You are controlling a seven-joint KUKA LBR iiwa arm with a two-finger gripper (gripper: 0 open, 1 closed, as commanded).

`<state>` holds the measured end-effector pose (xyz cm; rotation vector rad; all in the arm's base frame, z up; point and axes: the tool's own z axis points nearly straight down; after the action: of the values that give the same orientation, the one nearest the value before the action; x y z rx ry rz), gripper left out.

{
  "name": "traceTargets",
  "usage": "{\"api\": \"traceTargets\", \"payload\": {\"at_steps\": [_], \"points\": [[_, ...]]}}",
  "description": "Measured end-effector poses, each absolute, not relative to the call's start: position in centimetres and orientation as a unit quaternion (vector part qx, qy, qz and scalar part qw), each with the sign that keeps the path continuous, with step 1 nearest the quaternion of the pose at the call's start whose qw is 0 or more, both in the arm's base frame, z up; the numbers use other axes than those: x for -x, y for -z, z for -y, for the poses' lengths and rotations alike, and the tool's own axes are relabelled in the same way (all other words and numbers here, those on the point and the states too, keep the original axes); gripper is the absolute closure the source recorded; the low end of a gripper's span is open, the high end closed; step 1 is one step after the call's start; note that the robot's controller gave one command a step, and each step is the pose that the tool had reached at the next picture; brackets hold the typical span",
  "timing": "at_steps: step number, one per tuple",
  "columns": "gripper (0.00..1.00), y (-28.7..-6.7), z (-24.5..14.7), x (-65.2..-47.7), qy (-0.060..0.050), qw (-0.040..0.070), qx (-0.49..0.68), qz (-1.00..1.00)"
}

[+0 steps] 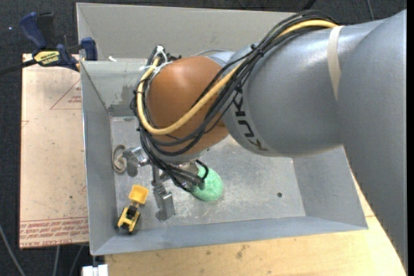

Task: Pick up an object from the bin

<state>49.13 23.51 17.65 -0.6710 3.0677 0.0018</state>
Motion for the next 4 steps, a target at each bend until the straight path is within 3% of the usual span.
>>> {"api": "traceTargets", "payload": {"at_steps": [1, 2, 3, 4], "points": [[0.00, -15.0, -23.5, -50.1, -0.001, 0.000, 0.199, -0.980], [0.00, -12.3, -22.1, -49.5, -0.001, 0.000, 0.192, -0.981], [1.00, -8.0, -25.1, -52.5, -0.001, 0.001, 0.211, -0.977], [1.00, -8.0, -25.1, -52.5, -0.001, 0.001, 0.211, -0.977]]}}
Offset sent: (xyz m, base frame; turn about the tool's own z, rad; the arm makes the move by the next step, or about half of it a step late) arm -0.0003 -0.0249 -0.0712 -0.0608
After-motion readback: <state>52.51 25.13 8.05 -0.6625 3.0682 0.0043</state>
